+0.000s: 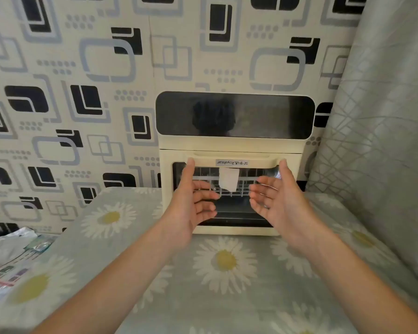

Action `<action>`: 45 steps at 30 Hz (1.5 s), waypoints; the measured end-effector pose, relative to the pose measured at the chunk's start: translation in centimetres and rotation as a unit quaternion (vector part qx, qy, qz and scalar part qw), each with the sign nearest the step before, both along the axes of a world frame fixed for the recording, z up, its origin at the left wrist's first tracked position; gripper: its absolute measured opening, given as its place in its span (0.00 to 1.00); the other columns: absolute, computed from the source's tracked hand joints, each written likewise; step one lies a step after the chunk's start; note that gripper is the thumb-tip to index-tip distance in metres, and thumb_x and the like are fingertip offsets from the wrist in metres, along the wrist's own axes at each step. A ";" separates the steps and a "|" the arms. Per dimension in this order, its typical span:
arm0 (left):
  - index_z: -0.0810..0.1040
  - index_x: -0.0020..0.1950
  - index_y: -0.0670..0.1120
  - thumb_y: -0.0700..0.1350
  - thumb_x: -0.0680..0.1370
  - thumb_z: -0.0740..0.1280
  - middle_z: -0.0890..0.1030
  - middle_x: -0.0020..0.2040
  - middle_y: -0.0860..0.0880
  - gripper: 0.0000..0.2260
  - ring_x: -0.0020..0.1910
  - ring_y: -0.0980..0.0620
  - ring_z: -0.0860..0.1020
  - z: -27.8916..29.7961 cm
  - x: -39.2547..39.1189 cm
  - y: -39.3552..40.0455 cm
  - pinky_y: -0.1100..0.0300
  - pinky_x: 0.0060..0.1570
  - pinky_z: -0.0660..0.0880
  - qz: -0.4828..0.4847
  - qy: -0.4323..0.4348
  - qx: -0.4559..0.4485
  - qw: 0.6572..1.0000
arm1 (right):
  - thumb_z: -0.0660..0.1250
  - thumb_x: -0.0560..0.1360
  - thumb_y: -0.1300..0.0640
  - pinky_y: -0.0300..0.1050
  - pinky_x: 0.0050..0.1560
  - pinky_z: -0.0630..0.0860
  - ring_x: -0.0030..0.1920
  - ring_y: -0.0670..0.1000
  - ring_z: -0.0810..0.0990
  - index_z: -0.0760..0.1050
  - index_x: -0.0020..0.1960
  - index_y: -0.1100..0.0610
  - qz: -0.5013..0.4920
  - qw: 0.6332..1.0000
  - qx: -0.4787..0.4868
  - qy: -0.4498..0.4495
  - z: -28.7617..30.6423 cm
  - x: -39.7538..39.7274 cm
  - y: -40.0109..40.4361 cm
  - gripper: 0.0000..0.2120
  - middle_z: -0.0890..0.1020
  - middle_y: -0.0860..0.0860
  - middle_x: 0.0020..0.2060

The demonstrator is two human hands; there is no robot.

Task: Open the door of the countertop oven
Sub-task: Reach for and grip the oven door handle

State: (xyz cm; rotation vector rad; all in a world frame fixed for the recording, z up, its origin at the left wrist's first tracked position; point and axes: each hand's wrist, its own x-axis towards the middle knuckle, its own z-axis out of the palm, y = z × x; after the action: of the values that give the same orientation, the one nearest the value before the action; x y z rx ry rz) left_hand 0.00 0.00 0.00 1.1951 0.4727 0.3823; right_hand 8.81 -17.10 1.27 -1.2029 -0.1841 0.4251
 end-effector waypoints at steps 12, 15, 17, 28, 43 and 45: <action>0.83 0.53 0.46 0.69 0.79 0.62 0.91 0.40 0.49 0.27 0.38 0.52 0.89 1.8 0.9 0.6 0.59 0.37 0.84 0.036 -0.039 -0.020 0.998 | 0.66 0.71 0.34 0.50 0.50 0.82 0.50 0.56 0.86 0.79 0.53 0.61 0.009 0.997 0.031 0.064 1.5 2.1 0.3 0.30 0.89 0.57 0.44; 0.83 0.50 0.46 0.65 0.80 0.65 0.91 0.37 0.50 0.23 0.37 0.53 0.89 2.4 1.1 0.7 0.61 0.33 0.84 0.059 -0.050 -0.034 0.996 | 0.67 0.72 0.36 0.48 0.46 0.83 0.46 0.54 0.88 0.78 0.54 0.62 0.022 0.997 0.047 0.059 1.9 2.2 0.5 0.29 0.89 0.56 0.43; 0.82 0.49 0.45 0.63 0.79 0.68 0.90 0.34 0.50 0.21 0.35 0.53 0.89 2.6 1.1 0.6 0.62 0.30 0.84 0.072 -0.057 -0.047 0.995 | 0.68 0.72 0.37 0.48 0.44 0.84 0.44 0.54 0.88 0.78 0.54 0.63 0.022 0.995 0.065 0.066 2.1 2.1 0.7 0.28 0.88 0.57 0.43; 0.84 0.50 0.45 0.59 0.78 0.72 0.90 0.37 0.46 0.17 0.38 0.50 0.90 3.2 1.6 -0.3 0.57 0.43 0.86 0.083 -0.095 -0.091 0.988 | 0.71 0.72 0.41 0.55 0.48 0.84 0.48 0.60 0.87 0.77 0.58 0.64 0.062 0.980 0.165 0.097 2.2 1.8 1.6 0.27 0.87 0.63 0.47; 0.84 0.47 0.44 0.58 0.77 0.74 0.89 0.32 0.47 0.17 0.34 0.52 0.89 3.6 1.7 -1.4 0.64 0.31 0.84 0.121 -0.109 -0.134 0.977 | 0.69 0.73 0.42 0.52 0.45 0.84 0.43 0.57 0.88 0.77 0.56 0.62 0.021 0.980 0.176 0.092 2.1 1.9 2.7 0.25 0.88 0.61 0.41; 0.84 0.47 0.44 0.58 0.76 0.74 0.89 0.33 0.47 0.17 0.34 0.52 0.89 3.7 1.7 -1.5 0.64 0.31 0.84 0.125 -0.108 -0.136 0.977 | 0.70 0.73 0.42 0.52 0.44 0.85 0.43 0.57 0.88 0.77 0.56 0.62 0.015 0.980 0.175 0.093 2.0 2.0 2.8 0.24 0.88 0.61 0.41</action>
State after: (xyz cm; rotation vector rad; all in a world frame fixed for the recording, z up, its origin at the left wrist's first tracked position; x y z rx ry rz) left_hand 1.70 -1.53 3.68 0.8191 0.4703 0.6356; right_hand 10.81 -14.31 3.29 -0.8105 -0.1102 0.5050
